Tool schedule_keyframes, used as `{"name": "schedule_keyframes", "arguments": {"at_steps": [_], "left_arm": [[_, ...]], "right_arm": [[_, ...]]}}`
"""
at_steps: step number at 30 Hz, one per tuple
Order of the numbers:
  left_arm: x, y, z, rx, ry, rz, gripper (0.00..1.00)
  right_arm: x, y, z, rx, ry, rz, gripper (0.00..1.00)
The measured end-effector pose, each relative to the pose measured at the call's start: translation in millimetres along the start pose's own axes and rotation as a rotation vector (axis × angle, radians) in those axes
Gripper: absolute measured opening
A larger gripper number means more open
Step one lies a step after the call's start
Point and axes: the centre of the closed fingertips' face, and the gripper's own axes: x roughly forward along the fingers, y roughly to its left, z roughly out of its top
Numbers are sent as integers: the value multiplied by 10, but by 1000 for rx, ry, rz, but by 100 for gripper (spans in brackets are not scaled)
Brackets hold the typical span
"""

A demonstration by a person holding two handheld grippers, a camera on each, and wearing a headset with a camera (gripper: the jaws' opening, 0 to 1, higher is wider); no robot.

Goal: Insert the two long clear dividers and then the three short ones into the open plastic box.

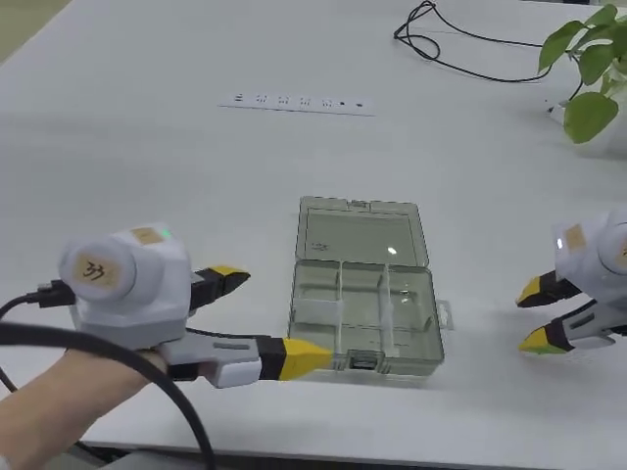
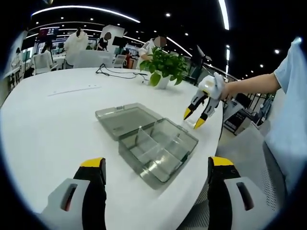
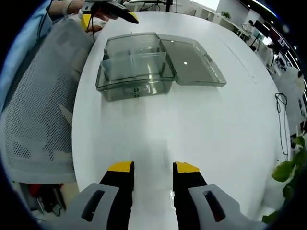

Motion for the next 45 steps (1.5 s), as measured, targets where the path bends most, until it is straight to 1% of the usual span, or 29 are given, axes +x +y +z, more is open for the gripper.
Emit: {"name": "schedule_keyframes", "arguments": {"at_steps": [2,4,6,7,8,10,12,14,15,16,18,21,23,24,25,27,29,30,31,32,33,34,35,36,38,39,41,43,45], "left_arm": [[24,-1,-14,-8,8,-2,89],[50,-13,-31,-13,24,-6,88],[63,-18,-29,-14,26,-9,87],[81,-17,-18,-28,27,-11,86],[90,-21,-7,-31,26,-13,86],[119,-10,37,-37,14,-11,84],[149,-1,81,-54,4,-4,82],[194,-15,147,-75,-8,-10,80],[224,-29,194,-86,-19,-17,79],[244,-43,217,-92,-21,-23,77],[294,-83,275,-108,-29,-38,74],[372,-157,345,-147,-35,-65,72],[410,-204,372,-159,-36,-81,68],[424,-224,382,-164,-36,-90,66],[448,-234,377,-178,-27,-94,63],[481,-250,399,-207,-32,-102,60],[508,-290,409,-234,-27,-117,52],[528,-319,419,-236,-27,-128,49],[541,-331,420,-241,-25,-130,45],[560,-356,417,-254,-19,-139,43],[572,-374,418,-261,-17,-145,40],[589,-390,412,-287,-12,-149,38],[601,-403,408,-293,-11,-155,35],[616,-429,403,-312,-8,-166,33],[651,-458,368,-314,13,-171,27],[662,-475,362,-312,15,-173,25],[687,-488,362,-339,23,-182,21],[708,-513,371,-351,21,-190,18],[729,-548,366,-356,24,-199,17]], "right_arm": [[-31,-29,13,10,-4,-17,32],[-74,-48,57,17,-21,-28,32],[-92,-79,73,15,-29,-40,32],[-111,-114,91,8,-39,-49,32],[-142,-119,135,6,-46,-62,32],[-184,-107,213,-6,-62,-75,32],[-231,-83,346,-31,-84,-96,32],[-260,-69,434,-42,-98,-109,32],[-277,-52,500,-47,-113,-112,32],[-243,-54,491,-50,-120,-112,32],[-227,-66,561,-69,-141,-122,32],[-258,-35,725,-94,-163,-137,32],[-275,-19,824,-105,-182,-143,32],[-261,-28,845,-114,-186,-143,32],[-257,-21,881,-118,-188,-145,32],[-265,2,956,-141,-202,-151,32],[-267,22,1025,-148,-214,-161,32],[-253,35,1048,-170,-205,-167,32],[-246,34,1065,-188,-203,-176,32],[-241,63,1107,-183,-207,-183,32],[-232,77,1125,-181,-208,-178,32],[-225,109,1165,-188,-214,-179,32],[-217,122,1184,-193,-217,-181,32],[-212,161,1216,-217,-218,-178,32],[-204,198,1273,-214,-227,-176,32],[-198,215,1289,-219,-227,-173,32],[-202,243,1345,-231,-235,-177,32],[-204,272,1384,-242,-240,-174,32],[-202,294,1413,-253,-236,-172,32]]}}
